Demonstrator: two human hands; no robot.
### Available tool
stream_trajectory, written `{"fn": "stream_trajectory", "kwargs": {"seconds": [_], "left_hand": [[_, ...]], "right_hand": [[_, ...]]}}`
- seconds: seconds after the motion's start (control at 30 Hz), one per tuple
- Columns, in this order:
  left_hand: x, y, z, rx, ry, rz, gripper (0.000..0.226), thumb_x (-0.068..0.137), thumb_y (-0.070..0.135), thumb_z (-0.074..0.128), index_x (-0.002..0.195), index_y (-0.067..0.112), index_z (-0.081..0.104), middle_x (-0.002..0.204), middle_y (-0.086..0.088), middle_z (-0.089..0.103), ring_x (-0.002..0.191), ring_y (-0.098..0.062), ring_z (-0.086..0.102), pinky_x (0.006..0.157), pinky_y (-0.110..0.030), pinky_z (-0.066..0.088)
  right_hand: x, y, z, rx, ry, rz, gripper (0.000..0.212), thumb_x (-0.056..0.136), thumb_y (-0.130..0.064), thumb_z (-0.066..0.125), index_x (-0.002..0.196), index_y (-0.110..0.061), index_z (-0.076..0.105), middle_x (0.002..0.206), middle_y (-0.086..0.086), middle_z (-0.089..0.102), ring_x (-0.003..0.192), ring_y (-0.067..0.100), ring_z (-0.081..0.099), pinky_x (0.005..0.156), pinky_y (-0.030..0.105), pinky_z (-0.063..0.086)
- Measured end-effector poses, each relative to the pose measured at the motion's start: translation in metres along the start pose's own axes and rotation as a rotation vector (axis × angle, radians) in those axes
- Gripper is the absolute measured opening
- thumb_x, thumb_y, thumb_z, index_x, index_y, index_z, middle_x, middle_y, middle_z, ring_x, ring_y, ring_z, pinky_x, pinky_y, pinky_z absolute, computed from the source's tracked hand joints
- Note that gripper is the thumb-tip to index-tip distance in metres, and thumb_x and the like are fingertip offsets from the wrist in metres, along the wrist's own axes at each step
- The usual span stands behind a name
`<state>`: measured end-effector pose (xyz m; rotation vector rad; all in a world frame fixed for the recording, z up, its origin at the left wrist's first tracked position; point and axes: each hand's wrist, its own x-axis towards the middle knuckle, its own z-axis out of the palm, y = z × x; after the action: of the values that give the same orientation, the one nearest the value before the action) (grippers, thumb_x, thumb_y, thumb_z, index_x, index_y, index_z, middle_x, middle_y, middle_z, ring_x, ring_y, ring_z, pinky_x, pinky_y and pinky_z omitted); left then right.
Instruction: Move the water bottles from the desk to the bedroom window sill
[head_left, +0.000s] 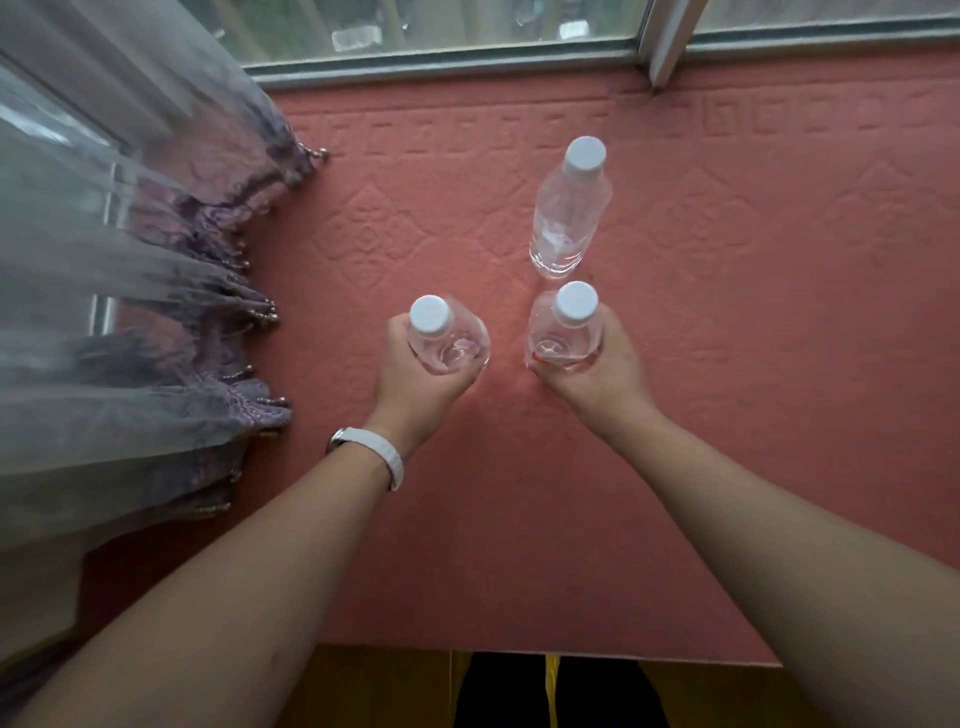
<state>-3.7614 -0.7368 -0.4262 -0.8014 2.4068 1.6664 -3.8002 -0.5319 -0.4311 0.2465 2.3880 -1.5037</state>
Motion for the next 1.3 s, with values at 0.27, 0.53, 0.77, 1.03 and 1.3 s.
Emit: {"fn": "stream_trajectory", "kwargs": {"seconds": [0.27,0.53,0.77,1.03,1.3], "left_hand": [[-0.004,0.004,-0.003,0.038,-0.010,-0.025,0.078,0.060,0.046,0.093,0.121,0.021,0.051,0.112,-0.002,0.070,0.103,-0.018,0.069,0.092,-0.048,0.056],[-0.058,0.029,-0.030,0.117,-0.038,-0.077,0.082,0.077,0.025,0.083,0.141,0.021,0.033,0.133,-0.004,0.048,0.120,-0.018,0.050,0.107,-0.038,0.043],[-0.106,0.086,-0.086,0.410,-0.094,0.131,0.063,0.082,0.027,0.077,0.137,0.012,0.049,0.134,-0.006,0.053,0.123,-0.019,0.051,0.106,-0.032,0.039],[-0.157,0.163,-0.119,0.696,-0.322,0.386,0.057,0.086,0.048,0.062,0.136,0.024,0.053,0.137,0.004,0.056,0.127,-0.017,0.052,0.106,-0.031,0.038],[-0.213,0.216,-0.105,0.835,-0.218,0.793,0.064,0.078,0.062,0.042,0.127,0.026,0.062,0.127,0.010,0.062,0.114,-0.018,0.060,0.097,-0.037,0.047]], "right_hand": [[0.001,0.001,0.003,-0.082,-0.049,-0.009,0.078,0.057,-0.050,0.087,0.124,-0.037,0.048,0.119,-0.005,0.064,0.111,0.017,0.063,0.095,0.048,0.052],[-0.036,-0.033,-0.035,-0.177,-0.099,0.057,0.056,0.080,-0.029,0.077,0.130,-0.017,0.055,0.126,-0.001,0.062,0.113,0.014,0.057,0.102,0.038,0.047],[-0.084,-0.091,-0.090,-0.379,-0.060,0.030,0.042,0.092,-0.024,0.065,0.130,-0.009,0.058,0.134,0.008,0.056,0.125,0.023,0.052,0.106,0.031,0.037],[-0.166,-0.154,-0.153,-0.887,-0.136,-0.034,0.053,0.096,-0.051,0.044,0.141,-0.023,0.048,0.150,-0.001,0.041,0.138,0.022,0.037,0.111,0.037,0.035],[-0.259,-0.186,-0.206,-1.020,0.008,-0.109,0.054,0.097,-0.052,0.039,0.144,-0.027,0.041,0.155,0.000,0.034,0.144,0.021,0.028,0.113,0.034,0.028]]}}
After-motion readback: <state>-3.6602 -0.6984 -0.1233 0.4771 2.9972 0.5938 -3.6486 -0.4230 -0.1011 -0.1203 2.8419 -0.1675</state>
